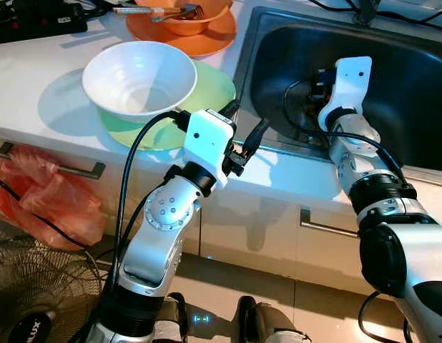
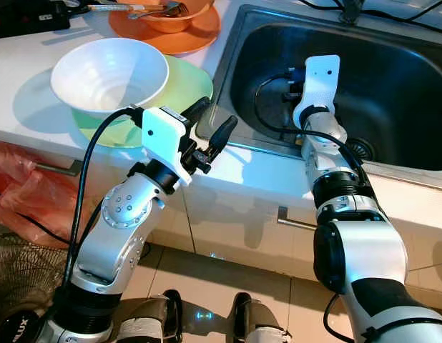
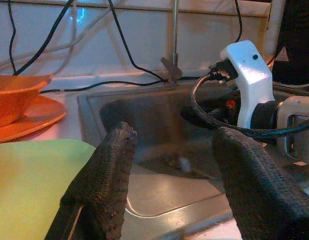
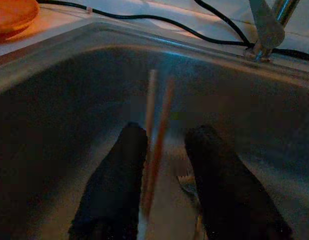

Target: Kitchen organization

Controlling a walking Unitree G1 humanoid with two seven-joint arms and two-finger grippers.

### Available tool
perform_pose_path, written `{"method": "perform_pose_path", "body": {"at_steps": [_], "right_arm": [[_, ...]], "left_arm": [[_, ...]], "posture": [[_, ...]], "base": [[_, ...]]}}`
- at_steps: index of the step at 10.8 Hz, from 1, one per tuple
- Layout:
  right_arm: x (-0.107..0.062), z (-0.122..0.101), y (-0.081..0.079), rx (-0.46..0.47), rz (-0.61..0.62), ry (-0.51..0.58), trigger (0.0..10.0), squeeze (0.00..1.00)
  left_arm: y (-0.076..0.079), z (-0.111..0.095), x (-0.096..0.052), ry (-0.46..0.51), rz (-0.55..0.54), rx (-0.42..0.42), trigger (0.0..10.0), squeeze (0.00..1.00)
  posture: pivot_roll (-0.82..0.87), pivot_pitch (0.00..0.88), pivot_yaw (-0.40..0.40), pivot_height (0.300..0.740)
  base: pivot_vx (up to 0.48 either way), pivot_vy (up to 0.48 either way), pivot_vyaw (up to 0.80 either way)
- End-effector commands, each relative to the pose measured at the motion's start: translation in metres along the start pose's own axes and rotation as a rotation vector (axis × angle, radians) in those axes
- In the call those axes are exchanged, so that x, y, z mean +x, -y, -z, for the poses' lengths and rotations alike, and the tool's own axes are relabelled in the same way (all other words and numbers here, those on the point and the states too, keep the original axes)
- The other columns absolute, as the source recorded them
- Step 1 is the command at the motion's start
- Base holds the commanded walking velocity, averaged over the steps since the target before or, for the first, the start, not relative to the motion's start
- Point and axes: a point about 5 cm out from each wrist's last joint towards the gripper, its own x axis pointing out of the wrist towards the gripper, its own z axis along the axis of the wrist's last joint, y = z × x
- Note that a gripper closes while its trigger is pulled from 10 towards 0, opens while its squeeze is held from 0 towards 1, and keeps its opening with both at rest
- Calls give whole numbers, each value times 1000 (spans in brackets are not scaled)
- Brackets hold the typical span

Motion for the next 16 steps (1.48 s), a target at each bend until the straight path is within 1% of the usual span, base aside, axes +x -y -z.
{"method": "perform_pose_path", "body": {"at_steps": [1,2,3,4,5,6,7,8,9,11,12,13,14,16], "right_arm": [[1,0,5,-15,3,-13,10000,549],[1,-7,3,-3,-4,43,10000,0],[0,-14,2,-7,3,96,10000,0],[-3,-24,5,9,41,189,10000,0],[-6,-30,6,17,52,244,10000,0],[-12,-46,9,30,63,344,10000,0],[-19,-54,11,49,78,398,10000,0],[-33,-60,11,60,86,456,10000,0],[-50,-64,7,55,83,502,10000,0],[-80,-68,1,83,91,582,10000,0],[-92,-60,-2,76,115,597,10000,0],[-103,-46,-10,85,119,573,10000,0],[-109,-40,-18,87,104,555,10000,0],[-111,-34,-29,110,89,527,10000,0]], "left_arm": [[4,0,0,-2,17,-7,10000,0],[4,0,0,-2,16,-5,10000,0],[4,0,0,0,15,-5,10000,0],[4,0,0,0,16,-5,10000,0],[3,0,-1,1,16,-5,10000,0],[2,0,-1,1,11,-3,10000,0],[2,0,-1,2,8,-3,10000,0],[1,0,-1,6,-1,1,10000,0],[-1,0,-2,9,-14,5,10000,0],[-5,0,-3,10,-34,11,10000,0],[-7,1,-3,14,-41,11,10000,0],[-8,1,-2,19,-52,14,10000,0],[-9,0,-1,28,-62,15,10000,0],[-12,-2,-1,41,-78,21,10000,0]], "posture": [[133,248,-56,740],[135,249,-54,740],[135,248,-52,740],[135,249,-48,740],[131,250,-44,740],[120,253,-41,740],[113,256,-39,740],[110,257,-39,740],[104,262,-39,740],[93,263,-36,740],[84,263,-32,740],[83,260,-29,740],[86,257,-27,740],[98,247,-26,740]], "base": [[0,0,0],[0,0,0],[0,0,0],[0,0,0],[0,0,0],[0,0,0],[0,0,0],[0,0,0],[0,0,0],[0,0,0],[0,0,0],[0,0,0],[0,0,0],[0,0,0]]}}
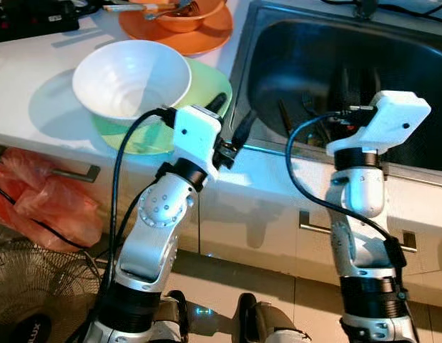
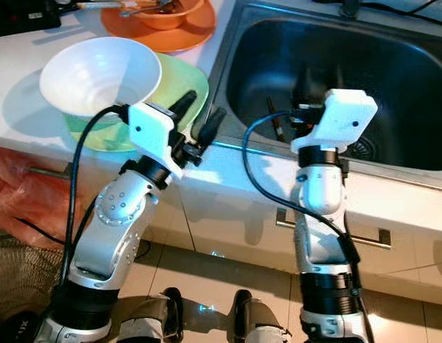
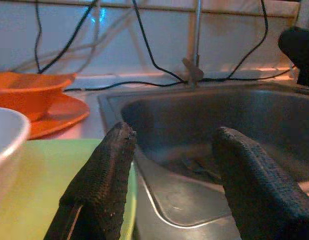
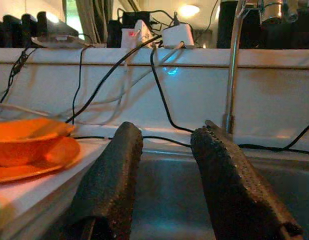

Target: Kitchen organization

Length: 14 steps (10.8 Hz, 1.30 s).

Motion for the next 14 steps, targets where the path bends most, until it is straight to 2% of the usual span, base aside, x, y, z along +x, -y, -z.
{"method": "perform_pose_path", "body": {"at_steps": [1,9,12,14], "right_arm": [[-2,-2,1,-12,13,4,10000,0],[-5,4,-3,1,43,-4,10000,0],[-6,6,-4,8,53,-7,10000,0],[-6,9,-4,11,55,-15,10000,0]], "left_arm": [[1,-2,1,13,-1,10,10000,0],[2,-7,5,42,12,24,10000,0],[2,-14,9,72,18,31,10000,0],[2,-32,18,138,32,43,10000,0]], "posture": [[99,246,-25,740],[104,254,-19,740],[108,256,-17,740],[112,255,-18,740]], "base": [[0,0,0],[0,0,0],[0,0,0],[0,0,0]]}}
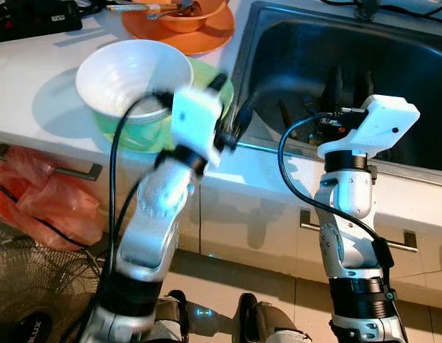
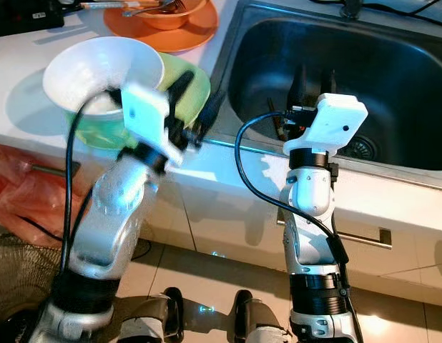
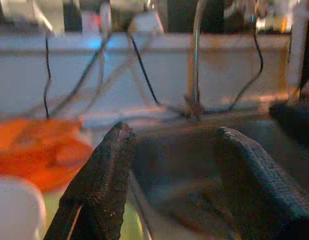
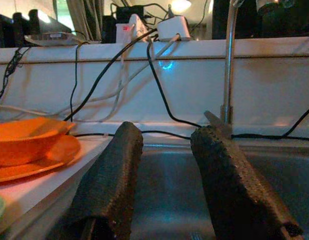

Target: Kitchen organization

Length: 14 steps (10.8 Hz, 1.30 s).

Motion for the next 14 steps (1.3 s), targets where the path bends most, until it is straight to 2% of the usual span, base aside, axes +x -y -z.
{"method": "perform_pose_path", "body": {"at_steps": [1,3,4,6,7,8,9,10,12,13,14], "right_arm": [[-4,3,2,-9,15,-1,10000,0],[-3,3,1,-6,14,0,10000,0],[-3,4,1,-5,16,-1,10000,0],[-4,5,1,-2,16,-3,10000,0],[-4,6,-1,1,13,-4,10000,0],[-4,6,-1,2,11,-5,10000,0],[-4,6,-1,2,12,-7,10000,0],[-4,8,-2,3,12,-15,10000,0],[-5,9,-3,6,8,-16,10000,0],[-5,9,-4,8,5,-16,10000,0],[-6,9,-4,7,5,-16,10000,0]], "left_arm": [[-3,-16,8,67,4,7,10000,0],[-16,-31,15,107,-8,35,10000,0],[-39,-48,18,140,-61,53,10000,0],[-80,-62,13,126,-171,150,10000,0],[-104,-66,7,70,-254,207,10000,0],[-120,-69,3,17,-321,214,10000,0],[-134,-74,-2,-6,-394,175,10000,0],[-161,-72,-18,-86,-488,39,10000,0],[-172,-68,-29,-141,-501,50,10000,0],[-182,-60,-43,-217,-535,53,10000,0],[-182,-53,-54,-304,-487,-8,10000,153]], "posture": [[117,253,-16,740],[120,253,-17,740],[123,253,-15,740],[134,253,-14,740],[138,253,-11,740],[139,253,-9,740],[141,253,-9,740],[145,250,-10,740],[147,246,-8,740],[145,243,-4,740],[138,238,-1,740]], "base": [[0,0,0],[0,0,0],[0,0,0],[0,0,0],[0,0,0],[0,0,0],[0,0,0],[0,0,0],[0,0,0],[0,0,0],[0,0,0]]}}
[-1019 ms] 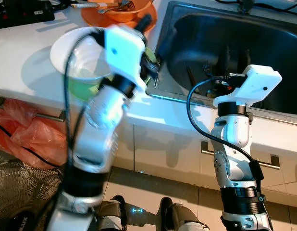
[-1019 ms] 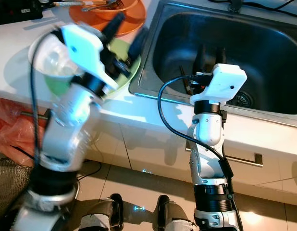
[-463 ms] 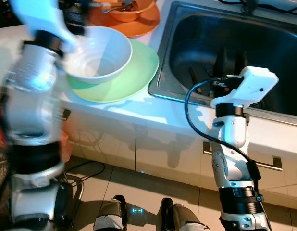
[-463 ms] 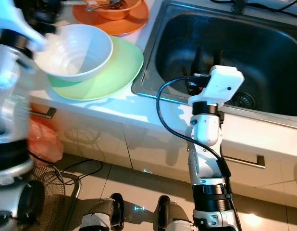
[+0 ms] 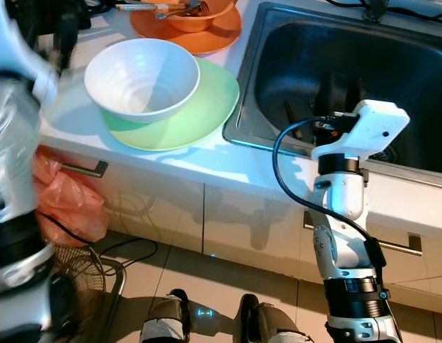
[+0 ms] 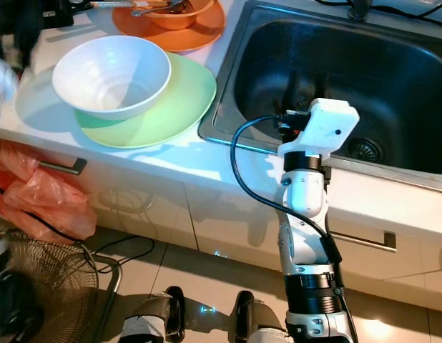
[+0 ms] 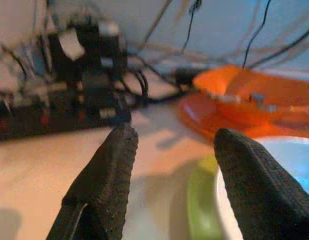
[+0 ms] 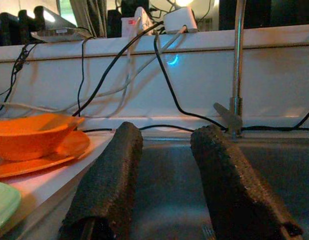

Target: Kitchen organization

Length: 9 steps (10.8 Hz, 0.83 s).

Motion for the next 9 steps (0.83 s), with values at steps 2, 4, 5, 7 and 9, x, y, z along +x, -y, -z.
{"method": "perform_pose_path", "body": {"at_steps": [2,4,5,7,9], "right_arm": [[-4,2,2,-12,3,-1,10000,0],[-5,2,1,-9,2,-5,10000,0],[-5,2,1,-8,2,-7,10000,0],[-5,3,0,-6,3,-10,10000,0],[-5,3,1,-6,6,-11,10000,0]], "left_arm": [[-16,-6,-9,-29,-15,34,10000,1000],[-21,-9,-16,-67,50,34,10000,1000],[-18,-8,-19,-97,118,49,10000,0],[-14,-3,-20,-135,182,22,10000,0],[-15,3,-18,-168,178,15,10000,0]], "posture": [[142,234,1,740],[143,237,3,740],[143,239,3,740],[141,243,8,740],[142,248,9,740]], "base": [[0,0,0],[0,0,0],[0,0,0],[0,0,0],[0,0,0]]}}
